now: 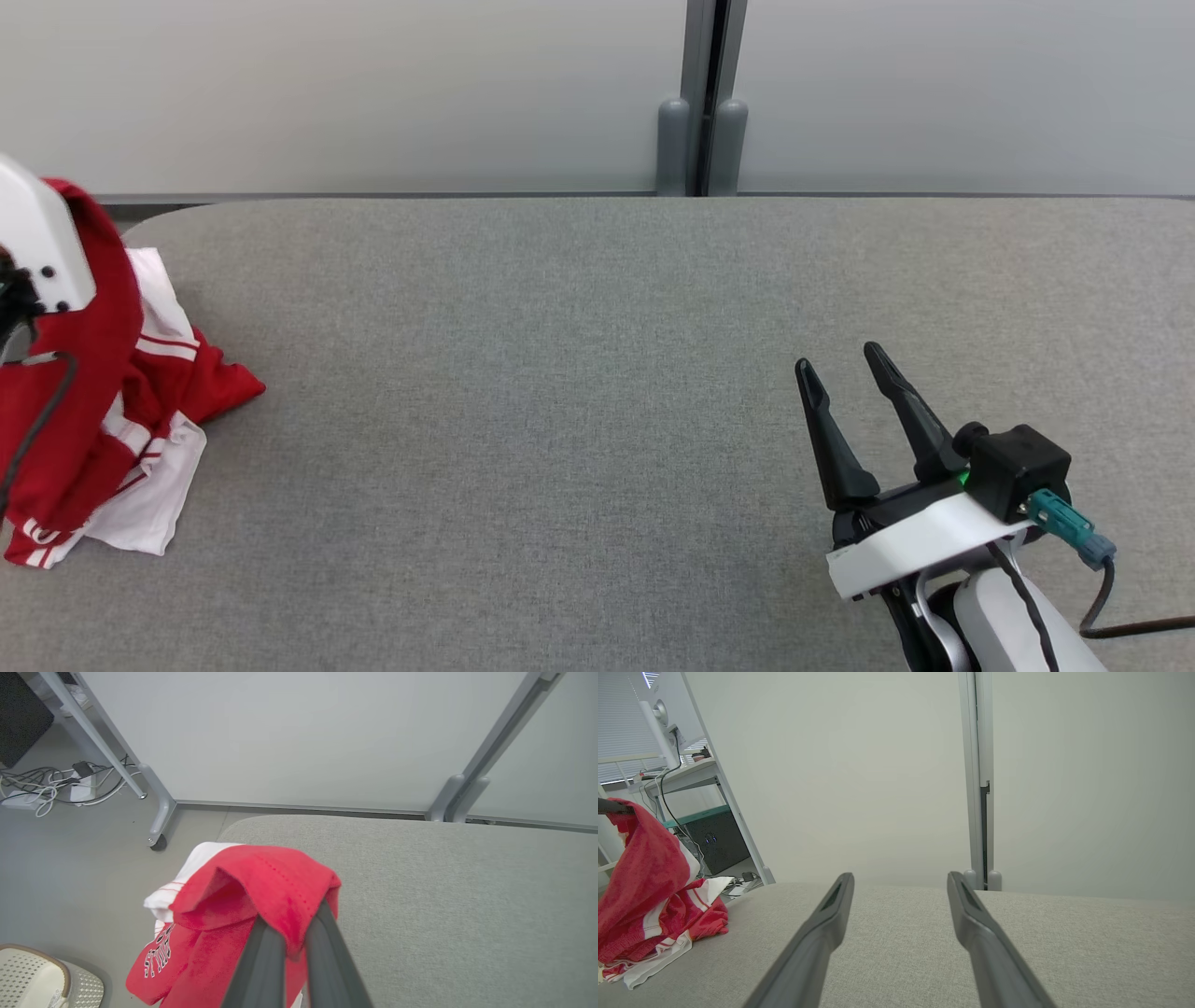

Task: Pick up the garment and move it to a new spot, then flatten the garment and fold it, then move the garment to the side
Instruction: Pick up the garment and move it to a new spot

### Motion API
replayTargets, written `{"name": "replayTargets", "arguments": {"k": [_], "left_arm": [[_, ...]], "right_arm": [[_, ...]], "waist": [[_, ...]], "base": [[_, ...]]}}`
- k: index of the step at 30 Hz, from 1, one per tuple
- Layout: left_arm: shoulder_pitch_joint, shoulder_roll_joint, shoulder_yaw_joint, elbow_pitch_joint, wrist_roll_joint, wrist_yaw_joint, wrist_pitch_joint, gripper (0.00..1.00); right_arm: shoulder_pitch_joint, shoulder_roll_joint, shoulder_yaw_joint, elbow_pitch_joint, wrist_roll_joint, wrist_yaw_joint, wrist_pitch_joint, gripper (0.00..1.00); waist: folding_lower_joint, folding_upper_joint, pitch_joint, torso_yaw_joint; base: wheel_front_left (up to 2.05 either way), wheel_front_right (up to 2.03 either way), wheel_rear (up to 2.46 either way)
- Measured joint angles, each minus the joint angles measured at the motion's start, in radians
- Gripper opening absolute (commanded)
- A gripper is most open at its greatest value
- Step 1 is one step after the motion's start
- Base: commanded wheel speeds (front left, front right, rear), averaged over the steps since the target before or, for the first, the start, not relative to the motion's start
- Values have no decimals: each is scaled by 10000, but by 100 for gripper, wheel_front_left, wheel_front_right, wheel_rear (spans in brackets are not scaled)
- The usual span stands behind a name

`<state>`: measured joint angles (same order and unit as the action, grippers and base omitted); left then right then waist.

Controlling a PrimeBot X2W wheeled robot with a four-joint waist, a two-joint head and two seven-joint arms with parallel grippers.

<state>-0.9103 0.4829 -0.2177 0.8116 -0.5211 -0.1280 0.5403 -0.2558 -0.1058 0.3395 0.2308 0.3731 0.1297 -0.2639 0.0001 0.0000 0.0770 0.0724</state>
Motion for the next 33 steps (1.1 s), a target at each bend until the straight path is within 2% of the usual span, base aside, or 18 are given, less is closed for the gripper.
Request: {"name": "replayTargets", "arguments": {"k": [5, 11, 15, 19, 21, 28, 33], "left_arm": [[-37, -17, -1020, -1231, -447, -15, 295, 0], [-99, -128, -1916, -2982, -1179, -15, 665, 0], [-174, -700, -1825, -3889, -1802, 12, 652, 0], [-165, -1544, -1576, -4784, -2370, 334, 370, 0], [39, -1778, -1507, -5150, -2661, 422, 351, 0], [2640, -1916, -1427, -6002, -3083, 805, -192, 0], [4988, -1889, -1221, -5580, -3442, 943, -984, 0]], "right_arm": [[224, 105, -40, 59, 29, 0, -2, 100], [403, 221, -155, 56, 25, 0, -2, 100], [459, 178, -301, 54, -8, 0, -2, 100], [639, -15, -474, 115, -35, 0, -2, 100], [659, -71, -631, 113, -35, 0, -2, 100], [792, -199, -1032, 102, -52, 0, -2, 100], [782, -284, -1093, 61, -50, 0, -2, 100]], "waist": [[0, 0, -426, -114], [0, 0, -768, -697], [-1, 0, -897, -1145], [0, 0, -971, -1513], [-1, 0, -967, -1670], [-1, 0, -687, -1972], [-1, 0, -339, -2022]], "base": [[0, 0, 0], [0, 0, 0], [0, 0, 0], [0, 0, 0], [0, 0, 0], [0, 0, 0], [0, 0, 0]]}}
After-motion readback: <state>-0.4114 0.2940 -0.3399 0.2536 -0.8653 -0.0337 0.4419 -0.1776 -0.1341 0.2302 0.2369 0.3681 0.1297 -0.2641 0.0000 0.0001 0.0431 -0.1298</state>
